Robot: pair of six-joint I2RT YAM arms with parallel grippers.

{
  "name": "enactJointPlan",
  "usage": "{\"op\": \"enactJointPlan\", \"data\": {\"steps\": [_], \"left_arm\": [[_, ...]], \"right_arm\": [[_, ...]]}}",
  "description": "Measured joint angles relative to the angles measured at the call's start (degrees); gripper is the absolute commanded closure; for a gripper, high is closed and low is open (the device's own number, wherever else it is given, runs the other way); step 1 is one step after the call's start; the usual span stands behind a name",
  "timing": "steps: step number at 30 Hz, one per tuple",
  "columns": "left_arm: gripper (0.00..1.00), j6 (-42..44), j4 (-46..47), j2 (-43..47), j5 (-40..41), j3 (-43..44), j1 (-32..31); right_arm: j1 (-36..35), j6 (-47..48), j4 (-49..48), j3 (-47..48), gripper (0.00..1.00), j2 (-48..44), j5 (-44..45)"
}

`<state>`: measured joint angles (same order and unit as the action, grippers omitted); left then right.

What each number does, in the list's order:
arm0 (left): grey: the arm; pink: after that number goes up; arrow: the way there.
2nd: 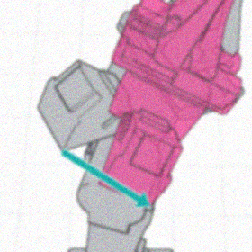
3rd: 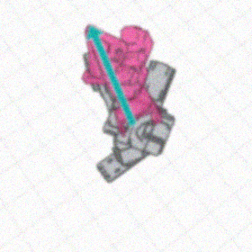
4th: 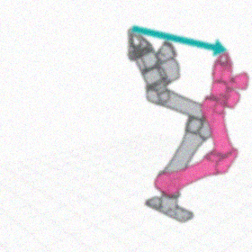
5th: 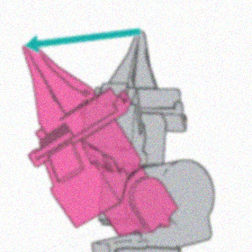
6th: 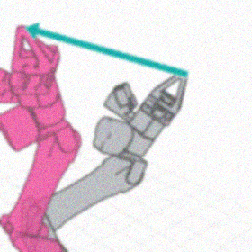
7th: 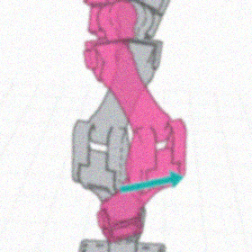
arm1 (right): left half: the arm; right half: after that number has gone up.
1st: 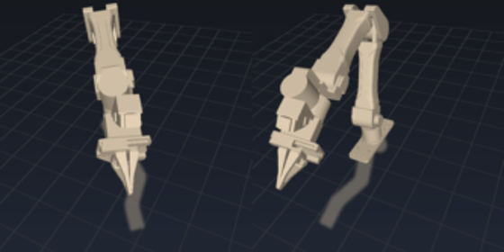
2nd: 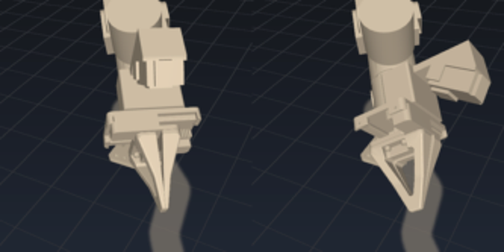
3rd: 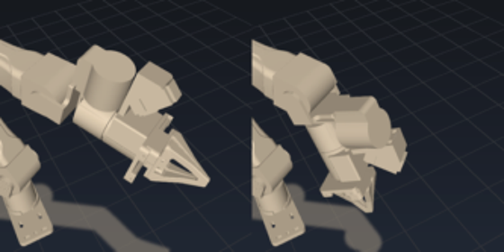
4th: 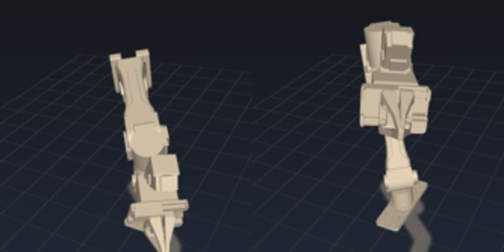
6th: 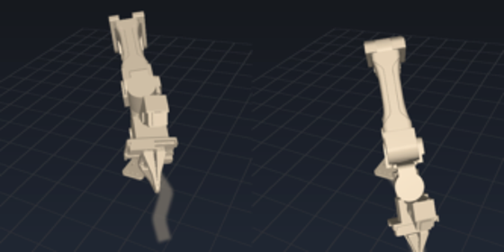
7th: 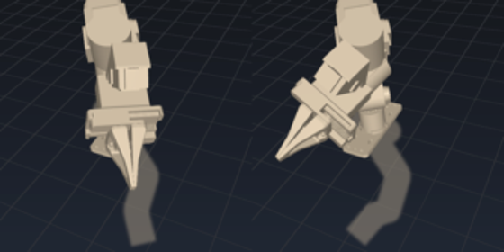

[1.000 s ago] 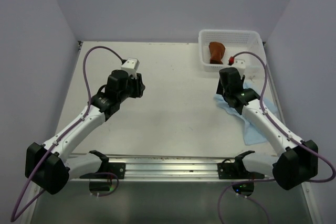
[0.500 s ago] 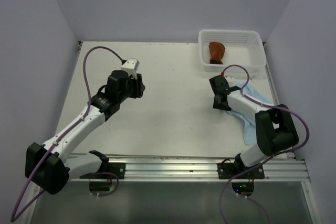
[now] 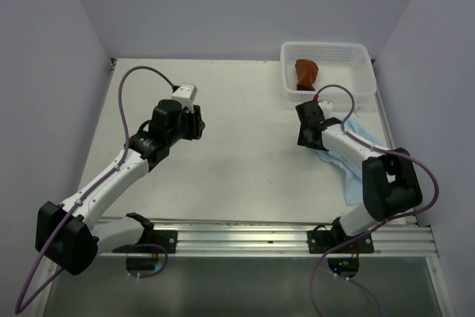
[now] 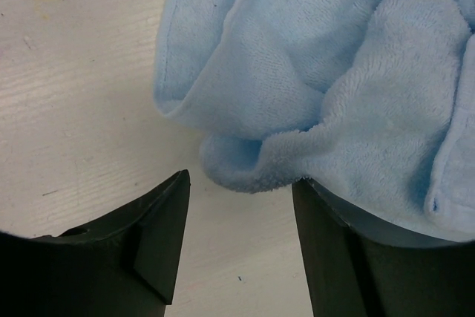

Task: Roll the towels
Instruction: Move the towel to the center of the board

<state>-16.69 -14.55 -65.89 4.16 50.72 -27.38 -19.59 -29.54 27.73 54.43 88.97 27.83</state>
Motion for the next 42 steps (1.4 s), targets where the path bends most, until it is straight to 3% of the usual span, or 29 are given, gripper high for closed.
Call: {"op": "enactJointPlan", "data": {"steps": [3, 6, 11, 18, 23, 29, 35, 36, 37, 39, 40, 42], "left_arm": [[0.57, 0.02, -0.04, 0.0, 0.04, 0.0, 0.0], [0.57, 0.02, -0.13, 0.0, 0.04, 0.0, 0.0], [0.57, 0.02, -0.15, -0.02, 0.04, 0.0, 0.0], [0.57, 0.02, -0.17, -0.11, 0.28, 0.0, 0.0], [0.57, -0.07, -0.52, 0.76, 3.1, 0.0, 0.0], [0.56, -0.46, -0.79, 7.19, 11.8, -0.83, 0.0], [0.55, -0.72, 0.24, 15.1, 20.2, -3.04, 0.04], [0.55, -0.72, 0.39, 15.91, 21.09, -3.32, 0.07], [0.55, -0.72, 0.39, 16.39, 21.88, -3.52, 0.07], [0.55, -0.72, 0.39, 16.5, 22.95, -3.65, 0.11], [0.55, -0.72, 0.37, 16.33, 23.26, -3.67, 0.13], [0.54, -0.72, 0.31, 15.87, 23.54, -3.69, 0.15]], "right_arm": [[0.02, -0.22, 0.0, 0.07, 0.55, 0.26, 1.36], [0.2, -0.83, 0.09, 1.03, 0.78, 2.01, 2.58], [0.87, -1.68, 0.33, 2.08, 1.0, 5.2, 3.13], [-0.11, -1.92, 1.03, 2.16, 1.0, 2.82, 2.32], [-7.78, -1.79, 4.07, 7.21, 1.0, 0.66, 1.33], [-20.55, -2.64, 6.88, 21.35, 1.0, 2.97, -2.64], [-30.21, -3.89, 8.22, 38.45, 1.0, 13.99, -7.43], [-31.23, -4.09, 8.02, 39.95, 0.98, 15.43, -8.74], [-32.09, -4.31, 7.85, 40.74, 0.81, 16.46, -10.21], [-32.83, -5.05, 7.5, 41.18, 0.58, 17.59, -13.42], [-32.85, -5.27, 7.45, 41.22, 0.5, 17.99, -14.64], [-32.59, -5.25, 7.39, 41.22, 0.48, 18.49, -16.37]]}}
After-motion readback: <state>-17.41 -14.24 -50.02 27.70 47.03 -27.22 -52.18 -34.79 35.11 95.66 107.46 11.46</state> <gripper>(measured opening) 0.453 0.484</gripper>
